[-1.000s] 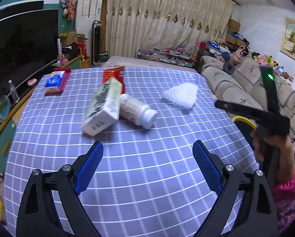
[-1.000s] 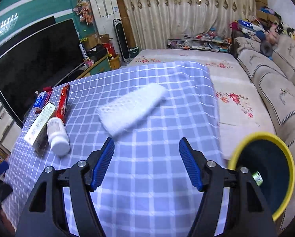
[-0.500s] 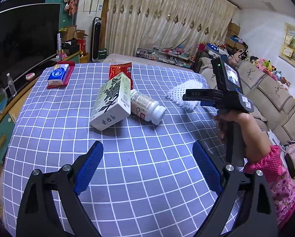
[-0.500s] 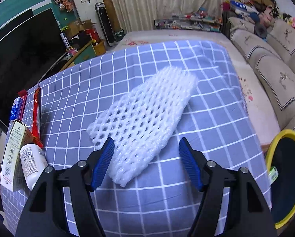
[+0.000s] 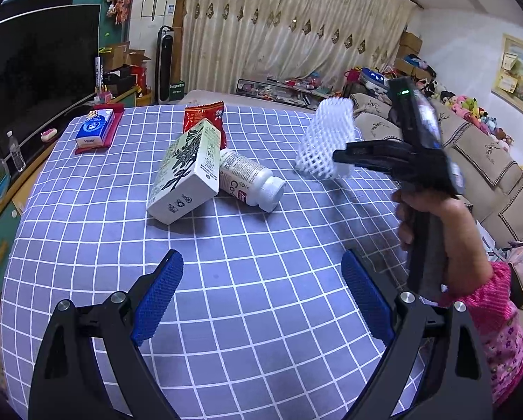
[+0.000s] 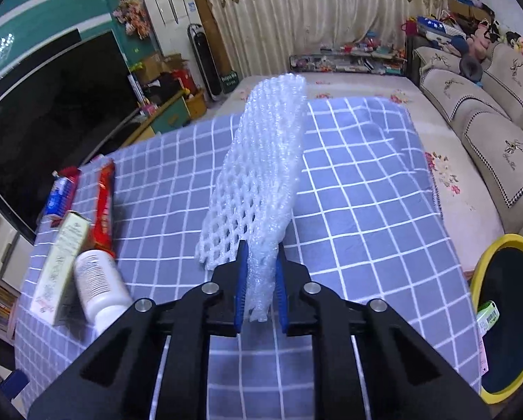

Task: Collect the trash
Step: 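Grasp the white foam fruit net with the right gripper and lift it, then carry the foam net into the bin and open the right gripper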

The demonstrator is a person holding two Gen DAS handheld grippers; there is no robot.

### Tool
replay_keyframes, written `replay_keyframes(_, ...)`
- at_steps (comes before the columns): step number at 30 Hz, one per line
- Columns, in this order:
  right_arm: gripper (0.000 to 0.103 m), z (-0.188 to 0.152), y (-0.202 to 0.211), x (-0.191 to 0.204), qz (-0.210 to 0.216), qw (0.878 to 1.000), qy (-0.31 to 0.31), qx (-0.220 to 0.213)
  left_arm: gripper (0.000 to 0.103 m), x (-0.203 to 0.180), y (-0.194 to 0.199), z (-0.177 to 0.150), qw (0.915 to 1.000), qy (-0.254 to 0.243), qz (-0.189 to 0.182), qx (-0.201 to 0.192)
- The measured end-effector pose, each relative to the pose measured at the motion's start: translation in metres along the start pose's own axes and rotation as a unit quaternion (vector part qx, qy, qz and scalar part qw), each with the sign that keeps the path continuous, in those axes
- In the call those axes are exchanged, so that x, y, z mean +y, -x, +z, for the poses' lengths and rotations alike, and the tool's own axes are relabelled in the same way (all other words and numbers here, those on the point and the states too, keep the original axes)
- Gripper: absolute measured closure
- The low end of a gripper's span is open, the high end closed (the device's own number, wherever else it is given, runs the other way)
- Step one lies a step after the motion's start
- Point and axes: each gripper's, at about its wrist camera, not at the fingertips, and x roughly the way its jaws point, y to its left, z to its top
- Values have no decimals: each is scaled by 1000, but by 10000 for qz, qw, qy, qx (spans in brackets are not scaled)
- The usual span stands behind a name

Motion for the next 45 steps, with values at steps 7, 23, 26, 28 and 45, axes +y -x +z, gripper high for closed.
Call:
replay_keyframes(7,90,-16,48,-10,152,9993,-41,-344,12,-5,0,-1,10000,-78,1,12)
replay_keyframes(23,90,-51,126,-101,-416,9958,-325,-743,12,-17,7,-6,9998,-104,184,-9)
replay_keyframes(26,90,-60,135,-132,-716,9932,-492,-780,12,-21,6,-7,9996,-115,246,6)
replay_keyframes(28,90,-70,138,-158,-898,9907,-694,-744,12,-23,6,-8,9996,-121,273,9)
replay_keyframes(45,86,-113,97,-257,-1467,9792,-1397,-106,12,-42,0,-8,9986,-250,444,103)
